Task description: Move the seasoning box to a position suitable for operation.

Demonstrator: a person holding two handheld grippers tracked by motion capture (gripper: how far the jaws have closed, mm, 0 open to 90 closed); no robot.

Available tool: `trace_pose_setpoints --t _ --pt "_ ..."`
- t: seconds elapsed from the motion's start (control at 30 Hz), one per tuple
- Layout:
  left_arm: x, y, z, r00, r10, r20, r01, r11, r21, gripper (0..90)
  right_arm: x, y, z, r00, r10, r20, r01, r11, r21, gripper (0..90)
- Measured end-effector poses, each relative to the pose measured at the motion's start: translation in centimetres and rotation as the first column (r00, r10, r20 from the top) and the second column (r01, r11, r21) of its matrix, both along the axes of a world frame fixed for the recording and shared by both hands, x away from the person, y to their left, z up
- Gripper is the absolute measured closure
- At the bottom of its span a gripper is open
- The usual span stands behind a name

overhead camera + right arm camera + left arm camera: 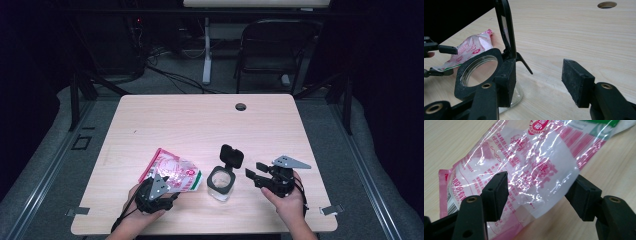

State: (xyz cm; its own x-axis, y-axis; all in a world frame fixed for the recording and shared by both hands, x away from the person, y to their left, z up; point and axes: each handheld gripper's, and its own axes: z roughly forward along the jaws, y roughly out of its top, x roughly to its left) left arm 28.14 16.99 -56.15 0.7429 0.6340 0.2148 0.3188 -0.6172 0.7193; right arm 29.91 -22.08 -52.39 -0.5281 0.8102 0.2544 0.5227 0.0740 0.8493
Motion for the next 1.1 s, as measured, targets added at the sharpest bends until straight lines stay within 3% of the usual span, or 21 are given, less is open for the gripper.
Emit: trace_pose_setpoints --t 0.17,0.33,0.4,0.53,0.6,0.93,1.1 --pt "0.5 0.1 -0.3 1.0 0.005 0.002 -0.005 1.0 -0.006 34.2 -0.2 -0.1 -0.1 1.0 -0.008 0.0 0.008 1.0 0.004 45.0" --pt "0.7 -0.3 -0.6 0.9998 0.005 0.019 -0.006 0.9997 0.022 35.2 -0.2 -0.2 -0.1 0.9999 -0.013 -0.003 0.013 0.9999 0.005 44.8" --pt "0.9 -0.3 -0.7 0.9998 -0.002 0.019 0.002 0.9997 0.024 37.2 -0.2 -0.2 -0.1 0.9999 -0.011 -0.005 0.011 0.9999 0.004 44.8" --pt "1.1 -0.1 -0.7 0.9998 0.012 -0.015 -0.012 0.9992 -0.038 46.2 -0.3 -0.2 -0.2 0.9999 -0.012 -0.005 0.012 0.9999 0.001 44.7" --pt "1.2 -0.1 -0.7 0.9995 0.018 -0.026 -0.019 0.9987 -0.046 47.0 -0.3 -0.2 -0.2 0.9999 -0.016 -0.006 0.016 0.9999 0.001 44.7" --pt "1.8 -0.5 -0.7 0.9994 0.01 -0.032 -0.011 0.9995 -0.03 59.5 -0.8 -0.4 -0.3 0.9997 -0.026 -0.006 0.026 0.9997 0.002 44.6" --pt "2.2 -0.6 -0.7 0.9989 0.008 -0.045 -0.011 0.9989 -0.046 67.9 -1.2 -0.9 -0.3 0.9992 -0.04 -0.004 0.04 0.9992 0.005 44.6"
